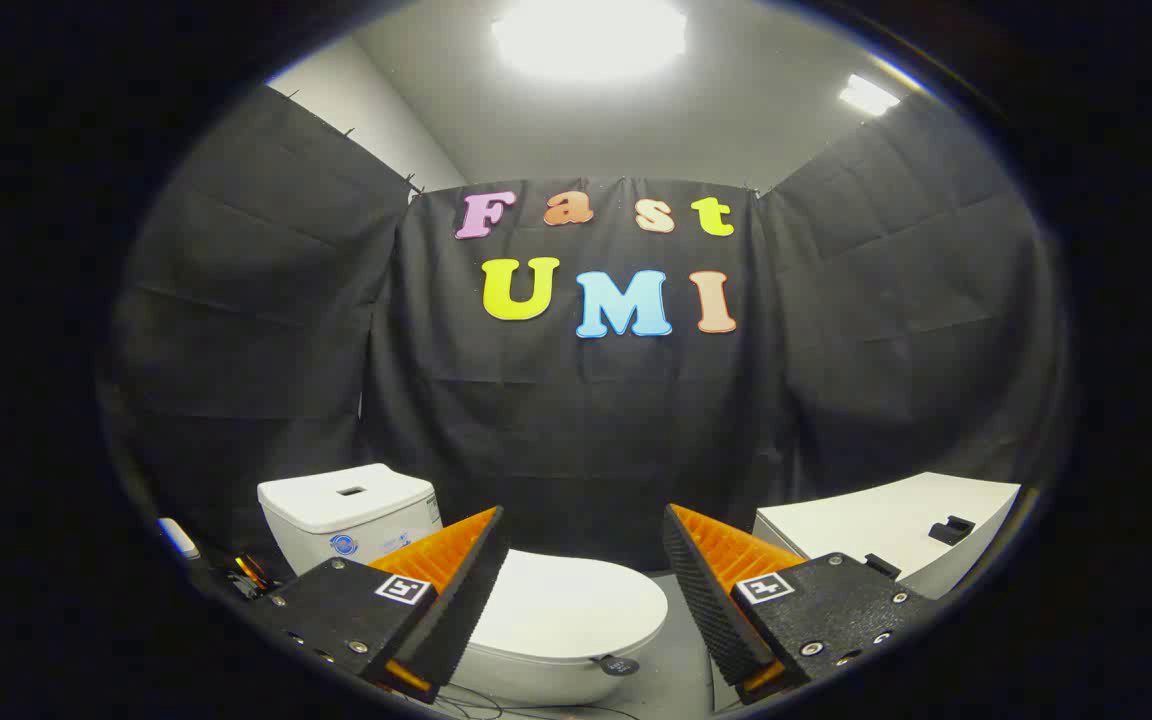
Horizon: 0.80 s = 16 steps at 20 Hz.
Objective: Open the toilet lid.
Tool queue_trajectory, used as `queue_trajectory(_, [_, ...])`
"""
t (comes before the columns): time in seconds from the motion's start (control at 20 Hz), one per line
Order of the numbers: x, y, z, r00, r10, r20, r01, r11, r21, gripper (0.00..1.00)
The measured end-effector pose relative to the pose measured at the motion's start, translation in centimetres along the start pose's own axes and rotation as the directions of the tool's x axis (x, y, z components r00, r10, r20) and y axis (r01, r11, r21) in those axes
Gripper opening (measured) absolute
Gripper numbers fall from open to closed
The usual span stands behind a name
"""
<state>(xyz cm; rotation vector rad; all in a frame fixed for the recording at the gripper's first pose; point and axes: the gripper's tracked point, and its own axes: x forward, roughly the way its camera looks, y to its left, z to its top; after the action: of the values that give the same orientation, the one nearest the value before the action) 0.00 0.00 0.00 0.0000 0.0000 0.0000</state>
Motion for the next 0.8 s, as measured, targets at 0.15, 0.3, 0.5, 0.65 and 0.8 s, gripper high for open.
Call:
queue_trajectory(0.15, [-0.11,-0.19,0.07,1.0,-0.006,0.002,0.006,1.0,0.006,0.95])
queue_trajectory(0.3, [-0.08,-0.34,0.0,1.0,-0.008,0.0,0.008,1.0,0.01,0.95])
queue_trajectory(0.5, [-0.07,-0.24,0.1,1.0,-0.009,0.001,0.009,1.0,0.01,0.95])
queue_trajectory(0.65, [-0.07,-0.25,0.01,1.0,-0.009,0.001,0.009,1.0,0.011,0.95])
queue_trajectory(0.8, [-0.12,-0.27,0.06,1.0,-0.01,0.001,0.01,1.0,0.01,0.95])
